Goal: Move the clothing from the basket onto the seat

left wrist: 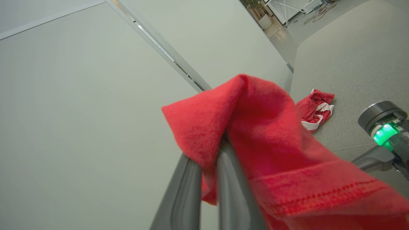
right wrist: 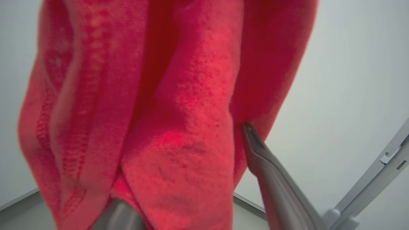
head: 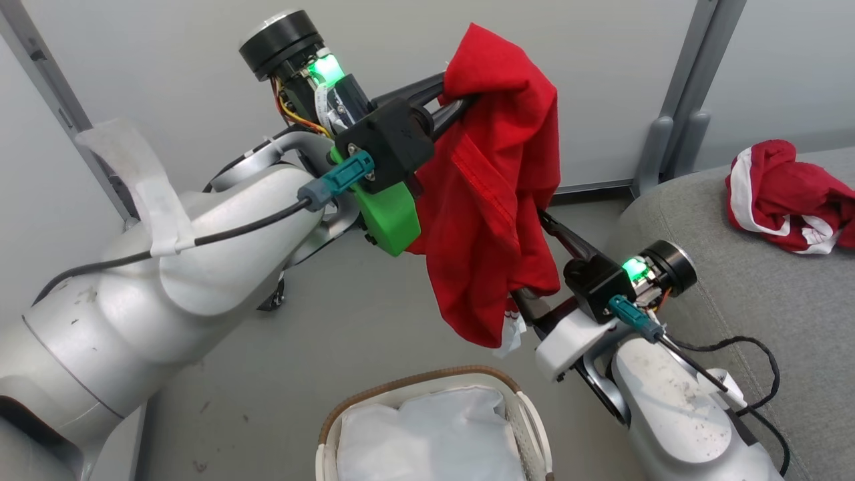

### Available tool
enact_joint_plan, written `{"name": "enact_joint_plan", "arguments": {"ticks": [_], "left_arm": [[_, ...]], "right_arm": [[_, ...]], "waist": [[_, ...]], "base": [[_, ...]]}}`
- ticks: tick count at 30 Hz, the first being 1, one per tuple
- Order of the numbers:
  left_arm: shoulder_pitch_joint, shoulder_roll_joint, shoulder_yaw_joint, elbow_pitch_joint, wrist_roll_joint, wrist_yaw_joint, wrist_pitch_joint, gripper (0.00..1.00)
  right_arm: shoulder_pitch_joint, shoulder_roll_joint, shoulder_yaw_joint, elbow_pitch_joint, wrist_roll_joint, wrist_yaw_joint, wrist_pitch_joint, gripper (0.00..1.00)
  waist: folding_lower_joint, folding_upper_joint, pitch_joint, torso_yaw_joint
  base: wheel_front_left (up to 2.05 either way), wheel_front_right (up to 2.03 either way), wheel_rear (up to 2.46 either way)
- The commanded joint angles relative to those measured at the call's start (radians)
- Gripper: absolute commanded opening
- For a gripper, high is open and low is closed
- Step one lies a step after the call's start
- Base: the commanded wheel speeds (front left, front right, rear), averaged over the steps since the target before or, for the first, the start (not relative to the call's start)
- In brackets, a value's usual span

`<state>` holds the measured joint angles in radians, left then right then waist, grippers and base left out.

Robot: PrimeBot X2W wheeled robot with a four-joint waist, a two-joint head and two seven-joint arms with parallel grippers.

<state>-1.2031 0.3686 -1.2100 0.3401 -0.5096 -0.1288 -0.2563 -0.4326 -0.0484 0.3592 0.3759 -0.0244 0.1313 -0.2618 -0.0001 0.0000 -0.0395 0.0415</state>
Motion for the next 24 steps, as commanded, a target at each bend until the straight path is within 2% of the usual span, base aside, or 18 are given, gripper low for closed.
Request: {"name": "enact_joint_plan", "arguments": {"ticks": [1, 8, 9, 10, 11, 12, 24], "left_arm": [[0.014, -0.002, -0.005, -0.009, -0.005, 0.003, 0.000, 0.00], [0.057, 0.000, -0.018, -0.046, -0.019, 0.010, 0.010, 0.00], [0.063, 0.001, -0.020, -0.045, -0.022, 0.010, 0.011, 0.00], [0.072, 0.003, -0.021, -0.044, -0.025, 0.013, 0.011, 0.00], [0.079, 0.005, -0.021, -0.041, -0.030, 0.015, 0.011, 0.00], [0.088, 0.007, -0.021, -0.037, -0.034, 0.017, 0.010, 0.00], [0.237, 0.024, 0.026, 0.024, -0.113, 0.059, -0.007, 0.00]], "right_arm": [[-0.022, -0.004, -0.003, -0.002, -0.005, -0.001, -0.005, 1.00], [-0.087, -0.004, -0.009, -0.006, 0.011, -0.001, -0.005, 0.99], [-0.092, -0.004, -0.008, -0.006, 0.013, -0.001, -0.005, 0.42], [-0.097, -0.004, -0.006, -0.005, 0.015, -0.001, -0.005, 0.25], [-0.099, -0.004, -0.004, -0.005, 0.017, -0.001, -0.005, 0.03], [-0.102, -0.004, -0.001, -0.005, 0.018, -0.001, -0.005, 0.00], [-0.102, -0.004, -0.015, -0.018, 0.006, -0.001, -0.005, 0.00]], "waist": [[0.0001, 0.0000, 0.002, 0.004], [0.0001, 0.0000, 0.008, 0.010], [0.0001, 0.0000, 0.009, 0.009], [0.0001, 0.0000, 0.010, 0.009], [0.0001, 0.0000, 0.011, 0.008], [0.0001, 0.0000, 0.012, 0.008], [0.0001, 0.0000, 0.026, -0.003]], "base": [[0.00, 0.00, 0.00], [0.00, 0.00, 0.00], [0.00, 0.00, 0.00], [0.00, 0.00, 0.00], [0.00, 0.00, 0.00], [0.00, 0.00, 0.00], [0.00, 0.00, 0.00]]}}
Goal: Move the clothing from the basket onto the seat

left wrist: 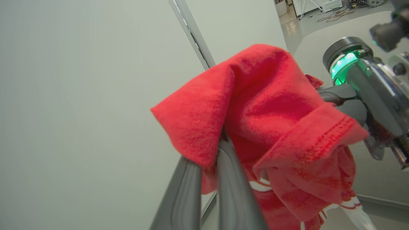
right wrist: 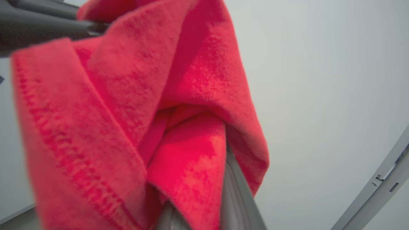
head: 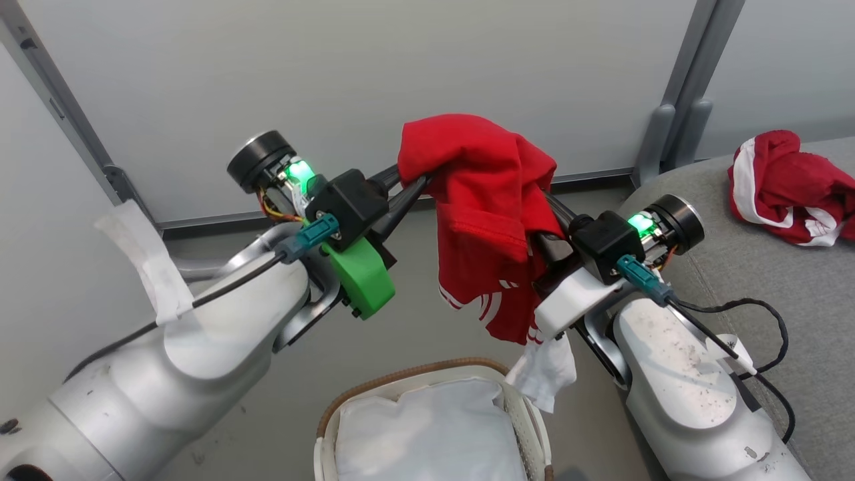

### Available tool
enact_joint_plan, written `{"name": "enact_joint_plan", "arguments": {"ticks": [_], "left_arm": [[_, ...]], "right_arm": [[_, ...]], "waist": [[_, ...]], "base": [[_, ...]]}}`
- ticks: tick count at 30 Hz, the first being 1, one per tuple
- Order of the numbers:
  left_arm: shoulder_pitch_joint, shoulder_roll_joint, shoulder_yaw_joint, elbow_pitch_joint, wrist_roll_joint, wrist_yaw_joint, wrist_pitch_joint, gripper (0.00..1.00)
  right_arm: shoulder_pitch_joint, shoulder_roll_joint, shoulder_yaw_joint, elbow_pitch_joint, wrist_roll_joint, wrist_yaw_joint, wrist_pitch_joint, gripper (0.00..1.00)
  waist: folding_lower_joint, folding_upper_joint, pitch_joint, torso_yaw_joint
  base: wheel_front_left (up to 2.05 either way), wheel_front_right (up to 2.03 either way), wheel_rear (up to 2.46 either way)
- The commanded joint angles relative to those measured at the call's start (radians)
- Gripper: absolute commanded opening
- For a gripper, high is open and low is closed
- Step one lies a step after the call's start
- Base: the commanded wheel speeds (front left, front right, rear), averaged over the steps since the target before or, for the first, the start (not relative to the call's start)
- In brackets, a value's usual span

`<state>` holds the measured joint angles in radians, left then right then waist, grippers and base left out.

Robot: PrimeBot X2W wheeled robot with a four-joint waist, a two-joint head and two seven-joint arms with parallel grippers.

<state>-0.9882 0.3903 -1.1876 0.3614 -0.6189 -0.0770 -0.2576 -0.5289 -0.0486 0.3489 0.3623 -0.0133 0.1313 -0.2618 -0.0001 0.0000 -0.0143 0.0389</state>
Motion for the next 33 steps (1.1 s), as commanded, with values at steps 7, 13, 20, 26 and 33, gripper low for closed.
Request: {"name": "enact_joint_plan", "arguments": {"ticks": [7, 13, 20, 26, 33], "left_arm": [[0.192, -0.025, 0.107, -0.005, -0.023, 0.045, -0.007, 0.64], [0.380, -0.076, 0.230, -0.002, 0.012, 0.039, -0.006, 1.00], [0.560, -0.143, 0.380, 0.036, 0.078, 0.005, -0.007, 1.00], [0.669, -0.196, 0.495, 0.056, 0.134, -0.026, -0.006, 1.00], [0.727, -0.235, 0.568, 0.068, 0.204, -0.047, -0.007, 1.00]], "right_arm": [[0.006, -0.003, -0.052, -0.013, -0.017, -0.001, -0.005, 0.00], [0.017, -0.003, -0.099, -0.023, -0.030, -0.001, -0.005, 0.00], [0.039, -0.003, -0.134, -0.029, -0.040, -0.001, -0.005, 0.00], [0.066, -0.003, -0.158, -0.030, -0.038, -0.001, -0.005, 0.00], [0.092, -0.003, -0.168, -0.028, -0.033, -0.001, -0.005, 0.00]], "waist": [[0.0001, 0.0000, 0.010, 0.001], [0.0001, 0.0000, 0.019, 0.004], [0.0001, 0.0000, 0.024, 0.001], [0.0001, 0.0000, 0.026, -0.008], [0.0001, 0.0000, 0.029, -0.021]], "base": [[0.00, 0.00, 0.00], [0.00, 0.00, 0.00], [0.00, 0.00, 0.00], [0.00, 0.00, 0.00], [0.00, 0.00, 0.00]]}}
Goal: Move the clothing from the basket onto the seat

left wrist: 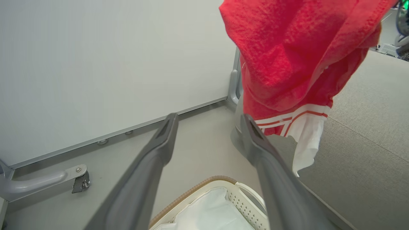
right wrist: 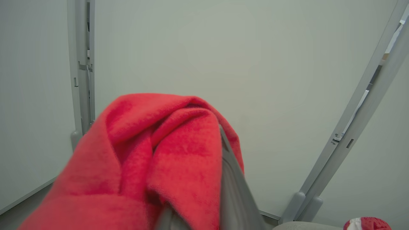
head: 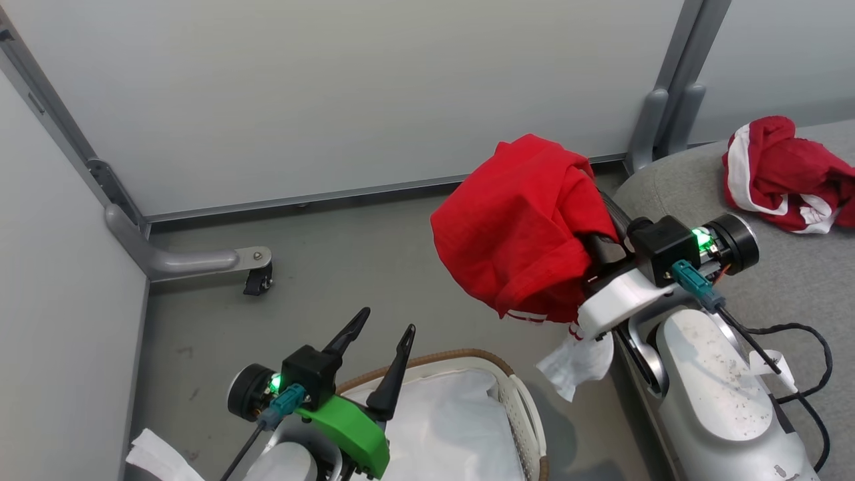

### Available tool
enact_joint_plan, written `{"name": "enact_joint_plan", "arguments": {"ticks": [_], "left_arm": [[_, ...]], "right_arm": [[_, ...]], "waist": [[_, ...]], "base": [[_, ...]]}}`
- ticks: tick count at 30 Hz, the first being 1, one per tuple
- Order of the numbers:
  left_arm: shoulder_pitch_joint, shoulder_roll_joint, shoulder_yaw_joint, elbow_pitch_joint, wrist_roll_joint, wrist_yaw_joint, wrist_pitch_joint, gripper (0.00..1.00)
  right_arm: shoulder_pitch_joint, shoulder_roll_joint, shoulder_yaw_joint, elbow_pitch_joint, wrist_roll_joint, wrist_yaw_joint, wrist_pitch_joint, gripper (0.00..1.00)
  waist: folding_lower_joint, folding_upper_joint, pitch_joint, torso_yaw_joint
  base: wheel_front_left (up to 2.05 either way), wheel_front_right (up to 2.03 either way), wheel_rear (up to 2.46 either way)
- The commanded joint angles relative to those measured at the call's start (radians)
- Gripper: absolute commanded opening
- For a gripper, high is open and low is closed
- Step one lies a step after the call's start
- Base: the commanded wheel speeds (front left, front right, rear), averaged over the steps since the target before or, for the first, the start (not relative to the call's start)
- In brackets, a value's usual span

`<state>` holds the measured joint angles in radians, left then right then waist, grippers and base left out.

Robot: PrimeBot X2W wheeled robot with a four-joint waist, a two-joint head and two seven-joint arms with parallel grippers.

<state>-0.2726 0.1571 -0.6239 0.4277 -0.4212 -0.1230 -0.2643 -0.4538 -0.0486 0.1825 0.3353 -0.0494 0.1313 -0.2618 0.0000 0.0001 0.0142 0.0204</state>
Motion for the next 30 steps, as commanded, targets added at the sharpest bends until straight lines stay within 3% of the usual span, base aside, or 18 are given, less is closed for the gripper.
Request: {"name": "enact_joint_plan", "arguments": {"ticks": [1, 7, 23, 30], "left_arm": [[0.016, -0.005, 0.011, 0.002, 0.017, -0.004, 0.000, 1.00], [0.026, -0.025, 0.031, -0.010, 0.050, -0.008, 0.000, 1.00], [-0.039, -0.021, -0.018, -0.055, 0.064, -0.009, 0.000, 1.00], [-0.068, -0.010, -0.043, -0.057, 0.063, -0.009, 0.000, 1.00]], "right_arm": [[0.017, -0.003, -0.001, -0.001, 0.004, -0.001, -0.005, 0.00], [0.007, -0.004, -0.006, 0.009, -0.002, -0.001, -0.005, 0.00], [-0.033, -0.003, -0.046, -0.010, -0.014, -0.001, -0.005, 0.00], [-0.047, -0.002, -0.067, -0.024, -0.006, -0.001, -0.005, 0.00]], "waist": [[0.0000, -0.0001, 0.002, -0.006], [0.0000, -0.0001, 0.011, -0.056], [0.0000, -0.0001, 0.127, -0.332], [0.0000, -0.0001, 0.173, -0.387]], "base": [[0.00, 0.00, 0.00], [0.00, 0.00, 0.00], [0.00, 0.00, 0.00], [0.00, 0.00, 0.00]]}}
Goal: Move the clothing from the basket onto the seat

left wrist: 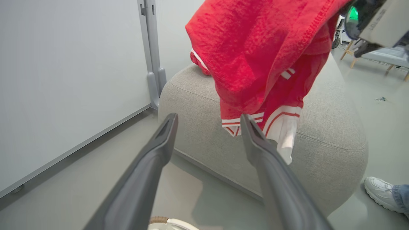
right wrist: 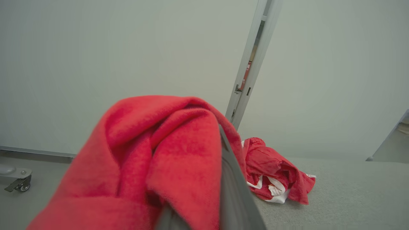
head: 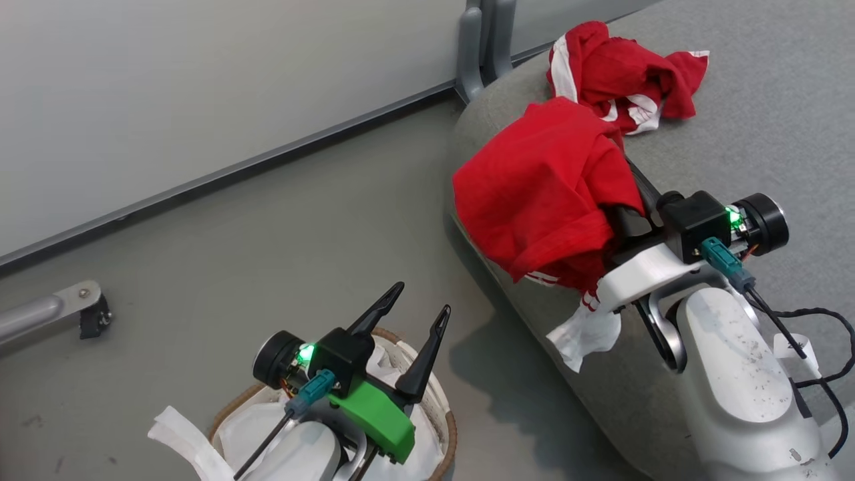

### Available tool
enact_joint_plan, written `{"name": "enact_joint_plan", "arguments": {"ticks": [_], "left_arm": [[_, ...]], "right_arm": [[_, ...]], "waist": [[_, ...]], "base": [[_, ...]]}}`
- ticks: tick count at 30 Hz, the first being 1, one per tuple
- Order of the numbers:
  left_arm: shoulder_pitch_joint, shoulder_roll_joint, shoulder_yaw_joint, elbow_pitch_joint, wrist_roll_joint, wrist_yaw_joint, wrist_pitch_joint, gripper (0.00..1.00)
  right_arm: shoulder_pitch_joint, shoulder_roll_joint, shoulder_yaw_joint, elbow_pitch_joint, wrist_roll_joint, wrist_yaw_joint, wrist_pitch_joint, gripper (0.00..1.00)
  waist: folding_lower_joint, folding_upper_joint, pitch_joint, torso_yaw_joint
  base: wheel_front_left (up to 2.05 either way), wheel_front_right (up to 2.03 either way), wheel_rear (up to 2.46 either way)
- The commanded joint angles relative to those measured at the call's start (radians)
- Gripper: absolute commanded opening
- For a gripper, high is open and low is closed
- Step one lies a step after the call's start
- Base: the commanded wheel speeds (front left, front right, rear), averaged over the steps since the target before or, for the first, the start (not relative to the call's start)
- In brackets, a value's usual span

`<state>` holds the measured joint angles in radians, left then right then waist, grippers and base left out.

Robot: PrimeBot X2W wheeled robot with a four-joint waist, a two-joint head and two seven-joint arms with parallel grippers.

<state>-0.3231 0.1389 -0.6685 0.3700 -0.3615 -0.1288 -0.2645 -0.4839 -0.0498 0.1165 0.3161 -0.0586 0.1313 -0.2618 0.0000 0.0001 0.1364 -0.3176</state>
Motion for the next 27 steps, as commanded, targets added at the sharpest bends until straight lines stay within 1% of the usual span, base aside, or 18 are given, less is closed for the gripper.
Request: {"name": "enact_joint_plan", "arguments": {"ticks": [1, 6, 9, 10, 16, 19, 23, 27], "left_arm": [[-0.024, 0.011, 0.000, 0.000, 0.004, -0.003, 0.000, 1.00], [-0.041, 0.021, -0.011, -0.008, 0.007, -0.003, 0.000, 1.00], [-0.060, 0.030, -0.020, -0.015, 0.004, -0.003, 0.000, 1.00], [-0.074, 0.036, -0.023, -0.016, 0.006, -0.003, 0.000, 1.00], [-0.120, 0.051, -0.026, -0.028, 0.017, -0.003, 0.000, 1.00], [-0.147, 0.057, -0.023, -0.040, 0.027, -0.003, 0.000, 1.00], [-0.192, 0.063, -0.023, -0.064, 0.040, -0.003, 0.001, 1.00], [-0.241, 0.068, -0.029, -0.088, 0.055, -0.003, 0.000, 1.00]], "right_arm": [[-0.021, -0.001, -0.006, -0.007, 0.003, -0.001, -0.005, 0.00], [-0.062, -0.002, -0.035, -0.003, -0.011, -0.001, -0.005, 0.00], [-0.133, -0.002, -0.070, -0.008, -0.036, -0.001, -0.005, 0.00], [-0.193, -0.008, -0.094, -0.010, -0.065, -0.001, -0.005, 0.00], [-0.401, -0.091, -0.191, 0.006, -0.094, -0.001, -0.005, 0.00], [-0.496, -0.160, -0.242, 0.043, -0.101, -0.001, -0.005, 0.00], [-0.584, -0.234, -0.298, 0.101, -0.107, -0.001, -0.005, 0.00], [-0.629, -0.302, -0.352, 0.159, -0.121, -0.001, -0.005, 0.00]], "waist": [[0.0000, -0.0001, 0.058, -0.053], [0.0000, -0.0001, 0.091, -0.052], [0.0000, -0.0001, 0.124, -0.042], [0.0000, -0.0001, 0.148, -0.032], [0.0000, -0.0001, 0.234, 0.014], [0.0000, -0.0001, 0.291, 0.041], [0.0000, -0.0001, 0.380, 0.078], [0.0000, -0.0001, 0.471, 0.111]], "base": [[0.00, 0.00, 0.00], [0.00, 0.00, 0.00], [0.00, 0.00, 0.00], [0.00, 0.00, 0.00], [0.00, 0.00, 0.00], [0.00, 0.00, 0.00], [0.00, 0.00, 0.00], [0.00, 0.00, 0.00]]}}
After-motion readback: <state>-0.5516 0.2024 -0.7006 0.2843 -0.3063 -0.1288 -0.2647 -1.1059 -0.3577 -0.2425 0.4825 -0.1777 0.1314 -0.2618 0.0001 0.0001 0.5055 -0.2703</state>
